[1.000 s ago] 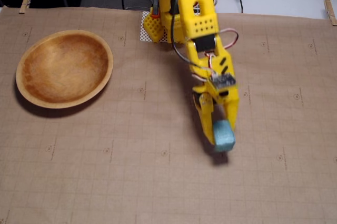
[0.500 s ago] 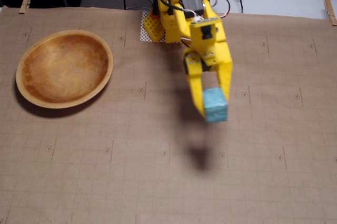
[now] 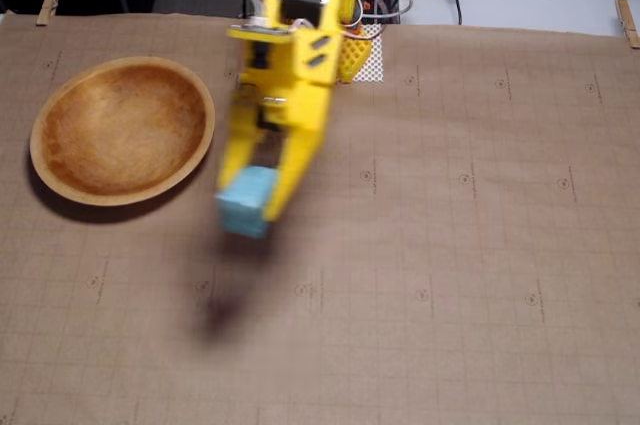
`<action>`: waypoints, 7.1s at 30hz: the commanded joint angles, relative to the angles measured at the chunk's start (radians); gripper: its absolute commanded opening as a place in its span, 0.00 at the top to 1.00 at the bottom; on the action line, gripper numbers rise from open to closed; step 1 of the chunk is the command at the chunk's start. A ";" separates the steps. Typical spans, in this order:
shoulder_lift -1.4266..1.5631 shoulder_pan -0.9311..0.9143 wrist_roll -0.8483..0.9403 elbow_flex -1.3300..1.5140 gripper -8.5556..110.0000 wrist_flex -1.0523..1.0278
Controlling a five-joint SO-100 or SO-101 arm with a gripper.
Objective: Grasp a blue block and put it in the bowl.
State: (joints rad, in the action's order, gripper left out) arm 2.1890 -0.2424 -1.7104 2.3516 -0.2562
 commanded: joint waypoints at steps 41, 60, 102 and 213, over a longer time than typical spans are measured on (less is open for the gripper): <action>-0.103 -0.618 0.005 -0.161 0.95 -0.534; -0.379 -0.623 0.003 -0.207 0.95 -0.414; 0.063 -0.532 0.000 -0.051 0.53 -0.495; 1.250 0.225 0.091 0.776 0.95 -1.103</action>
State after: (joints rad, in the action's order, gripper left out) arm 3.4315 -0.0138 -1.6276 3.1493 -1.3545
